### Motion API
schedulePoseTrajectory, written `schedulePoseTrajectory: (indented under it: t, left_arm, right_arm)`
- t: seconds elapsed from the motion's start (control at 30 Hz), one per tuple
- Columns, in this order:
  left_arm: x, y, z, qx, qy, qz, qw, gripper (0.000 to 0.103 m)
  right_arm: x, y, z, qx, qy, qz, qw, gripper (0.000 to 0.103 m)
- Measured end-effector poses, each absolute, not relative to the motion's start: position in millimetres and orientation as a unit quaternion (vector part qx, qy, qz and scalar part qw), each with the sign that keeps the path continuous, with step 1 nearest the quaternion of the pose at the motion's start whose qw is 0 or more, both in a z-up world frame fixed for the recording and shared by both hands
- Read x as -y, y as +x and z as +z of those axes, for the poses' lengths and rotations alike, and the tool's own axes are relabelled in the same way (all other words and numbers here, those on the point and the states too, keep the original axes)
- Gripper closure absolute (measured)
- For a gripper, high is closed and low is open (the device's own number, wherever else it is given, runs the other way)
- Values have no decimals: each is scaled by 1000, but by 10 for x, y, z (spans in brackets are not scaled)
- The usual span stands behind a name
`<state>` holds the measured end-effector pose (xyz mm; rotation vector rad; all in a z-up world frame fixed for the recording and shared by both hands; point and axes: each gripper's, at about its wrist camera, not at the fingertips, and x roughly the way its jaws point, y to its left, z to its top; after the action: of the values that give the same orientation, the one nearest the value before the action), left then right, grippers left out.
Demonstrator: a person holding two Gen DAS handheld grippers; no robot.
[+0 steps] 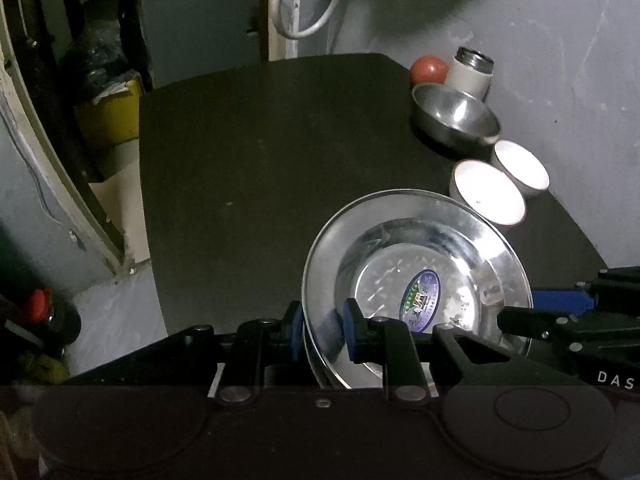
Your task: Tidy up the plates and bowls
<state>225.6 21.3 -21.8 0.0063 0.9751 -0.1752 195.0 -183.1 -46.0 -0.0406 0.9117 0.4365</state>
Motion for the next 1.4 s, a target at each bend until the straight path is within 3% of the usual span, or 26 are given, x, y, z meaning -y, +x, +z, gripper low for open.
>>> schedulePoseTrajectory:
  t: [1.4]
  left_arm:
    - [-51,2298,-330,-498,50,-79,862,74]
  right_arm:
    - [1771,1958,-512,-450,-28,218,866,61]
